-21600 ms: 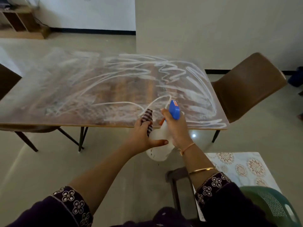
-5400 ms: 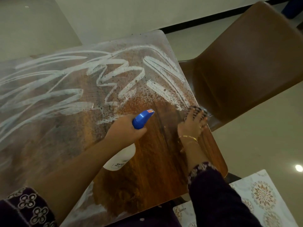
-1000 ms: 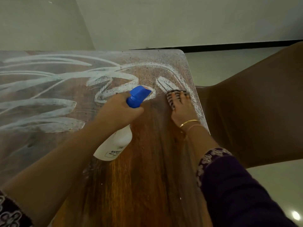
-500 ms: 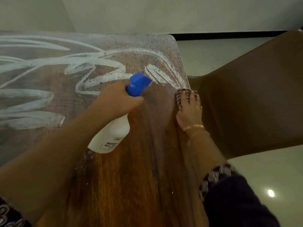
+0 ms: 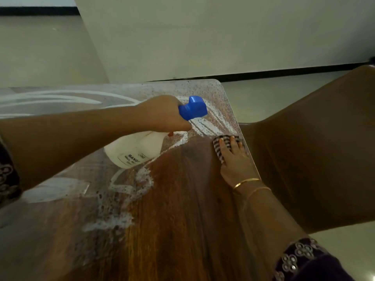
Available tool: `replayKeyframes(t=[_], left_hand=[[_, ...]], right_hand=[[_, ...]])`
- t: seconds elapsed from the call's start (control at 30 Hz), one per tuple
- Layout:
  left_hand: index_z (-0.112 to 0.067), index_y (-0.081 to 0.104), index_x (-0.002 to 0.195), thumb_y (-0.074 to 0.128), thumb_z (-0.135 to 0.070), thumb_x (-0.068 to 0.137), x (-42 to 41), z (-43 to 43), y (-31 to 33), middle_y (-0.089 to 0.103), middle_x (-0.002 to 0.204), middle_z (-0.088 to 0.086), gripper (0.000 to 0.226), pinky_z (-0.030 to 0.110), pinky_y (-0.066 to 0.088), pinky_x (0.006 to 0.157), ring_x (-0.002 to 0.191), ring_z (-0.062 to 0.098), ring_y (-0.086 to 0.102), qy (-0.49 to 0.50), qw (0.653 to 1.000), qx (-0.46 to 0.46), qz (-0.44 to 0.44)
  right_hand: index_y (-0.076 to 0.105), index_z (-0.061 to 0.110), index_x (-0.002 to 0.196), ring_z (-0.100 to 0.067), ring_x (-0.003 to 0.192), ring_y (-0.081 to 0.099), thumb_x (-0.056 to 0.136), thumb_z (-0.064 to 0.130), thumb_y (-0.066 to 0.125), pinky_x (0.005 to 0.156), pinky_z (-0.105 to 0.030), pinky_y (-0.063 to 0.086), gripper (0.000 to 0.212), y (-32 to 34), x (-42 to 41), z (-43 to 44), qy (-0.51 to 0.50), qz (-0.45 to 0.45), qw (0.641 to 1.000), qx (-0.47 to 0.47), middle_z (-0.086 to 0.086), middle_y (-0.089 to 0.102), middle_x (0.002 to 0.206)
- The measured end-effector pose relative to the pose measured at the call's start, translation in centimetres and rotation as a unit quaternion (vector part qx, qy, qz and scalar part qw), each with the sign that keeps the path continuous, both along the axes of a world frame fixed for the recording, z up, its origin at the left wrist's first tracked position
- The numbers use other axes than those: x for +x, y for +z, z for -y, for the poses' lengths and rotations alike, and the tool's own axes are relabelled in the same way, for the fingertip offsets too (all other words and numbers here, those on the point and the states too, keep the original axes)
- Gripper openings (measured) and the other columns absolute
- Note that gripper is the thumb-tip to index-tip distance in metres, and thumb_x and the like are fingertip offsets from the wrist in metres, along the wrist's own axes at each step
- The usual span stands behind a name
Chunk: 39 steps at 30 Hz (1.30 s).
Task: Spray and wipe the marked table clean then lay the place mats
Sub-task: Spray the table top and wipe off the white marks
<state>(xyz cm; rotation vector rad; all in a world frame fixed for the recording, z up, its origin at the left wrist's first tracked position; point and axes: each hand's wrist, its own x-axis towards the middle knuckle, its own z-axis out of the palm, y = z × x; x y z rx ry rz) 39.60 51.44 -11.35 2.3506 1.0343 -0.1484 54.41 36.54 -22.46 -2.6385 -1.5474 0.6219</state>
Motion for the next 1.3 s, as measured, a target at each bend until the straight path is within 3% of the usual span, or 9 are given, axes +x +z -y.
replayKeyframes(t=[0.27, 0.5, 0.63, 0.77, 0.87, 1.03, 1.17, 1.23, 1.3], left_hand=[[-0.019, 0.05, 0.065, 0.061, -0.029, 0.08, 0.6, -0.4, -0.9, 0.056, 0.063, 0.0, 0.021, 0.022, 0.041, 0.056, 0.057, 0.015, 0.052, -0.024, 0.999, 0.009, -0.024], [-0.02, 0.055, 0.074, 0.066, -0.021, 0.079, 0.2, -2.1, -0.7, 0.061, 0.063, -0.003, 0.012, 0.021, 0.047, 0.05, 0.053, 0.01, 0.061, 0.063, 0.988, -0.122, 0.063], [-0.018, 0.061, 0.084, 0.065, -0.023, 0.08, -0.2, -4.0, 0.7, 0.065, 0.068, -0.005, 0.007, 0.017, 0.047, 0.044, 0.053, 0.009, 0.062, 0.069, 0.988, -0.107, 0.081], [-0.018, 0.06, 0.084, 0.063, -0.023, 0.081, -0.5, -5.5, 1.4, 0.064, 0.068, -0.006, 0.007, 0.013, 0.045, 0.037, 0.047, 0.005, 0.061, 0.076, 0.989, -0.086, 0.088], [-0.017, 0.059, 0.081, 0.063, -0.021, 0.08, -0.5, -6.0, 1.1, 0.062, 0.063, -0.005, 0.005, 0.015, 0.046, 0.038, 0.043, 0.005, 0.061, 0.09, 0.988, -0.087, 0.095], [-0.016, 0.059, 0.082, 0.064, -0.023, 0.078, -0.4, -6.2, -0.1, 0.061, 0.063, -0.003, 0.009, 0.021, 0.047, 0.05, 0.052, 0.012, 0.061, 0.089, 0.988, -0.106, 0.07], [-0.019, 0.056, 0.078, 0.064, -0.023, 0.079, -0.7, -7.0, -0.4, 0.059, 0.057, -0.006, 0.008, 0.013, 0.044, 0.037, 0.037, 0.003, 0.057, 0.087, 0.986, -0.118, 0.079], [-0.018, 0.056, 0.077, 0.063, -0.021, 0.08, -0.9, -7.5, -0.3, 0.057, 0.055, -0.007, 0.009, 0.011, 0.041, 0.033, 0.033, 0.0, 0.054, 0.089, 0.985, -0.123, 0.082], [-0.017, 0.056, 0.076, 0.063, -0.02, 0.081, -0.9, -7.8, -0.2, 0.056, 0.054, -0.006, 0.009, 0.01, 0.039, 0.032, 0.032, 0.0, 0.053, 0.091, 0.985, -0.122, 0.085]], right_hand=[[0.003, 0.024, 0.151, -0.032, 0.146, -0.006, 0.09, 0.012, 0.038, 0.119, -0.047, 0.0, 0.071, -0.5, -0.3, -5.0, -0.078, -0.003, 0.996, 0.049, -0.009, -0.006, 0.159], [0.006, 0.032, 0.151, -0.025, 0.146, -0.011, 0.096, 0.013, 0.036, 0.111, -0.039, -0.012, 0.066, -0.1, -4.1, -3.4, 0.176, -0.021, 0.981, 0.08, 0.001, -0.006, 0.159], [0.011, 0.024, 0.151, -0.027, 0.147, -0.001, 0.095, 0.011, 0.034, 0.118, -0.04, 0.002, 0.061, -0.2, 0.4, -4.5, 0.062, 0.053, 0.991, 0.107, -0.007, 0.003, 0.16], [0.014, 0.021, 0.151, -0.035, 0.145, 0.001, 0.085, 0.019, 0.03, 0.118, -0.054, 0.002, 0.068, -1.6, 2.4, -9.4, -0.06, 0.024, 0.997, 0.051, -0.013, 0.005, 0.159], [0.026, 0.025, 0.147, -0.035, 0.144, 0.01, 0.074, 0.028, 0.024, 0.116, -0.056, 0.01, 0.073, -2.5, -1.6, -11.8, 0.066, 0.037, 0.993, 0.096, -0.012, 0.019, 0.156], [0.005, 0.03, 0.151, -0.028, 0.146, -0.01, 0.092, 0.01, 0.037, 0.118, -0.044, -0.006, 0.07, -0.3, -6.2, -6.4, 0.201, -0.016, 0.974, 0.107, -0.003, -0.006, 0.16], [0.011, 0.023, 0.151, -0.026, 0.146, -0.002, 0.092, 0.003, 0.036, 0.115, -0.034, -0.007, 0.068, -0.3, 0.9, -6.8, 0.034, 0.029, 0.991, 0.127, -0.005, 0.003, 0.159], [0.01, 0.018, 0.151, -0.032, 0.146, -0.001, 0.091, 0.006, 0.036, 0.118, -0.044, -0.001, 0.066, -0.7, 3.3, -9.7, -0.072, 0.021, 0.994, 0.078, -0.013, 0.004, 0.159], [0.024, 0.017, 0.148, -0.039, 0.142, 0.015, 0.084, 0.016, 0.028, 0.118, -0.053, 0.009, 0.064, -1.9, 3.3, -13.4, -0.06, 0.039, 0.994, 0.077, -0.019, 0.02, 0.154]])
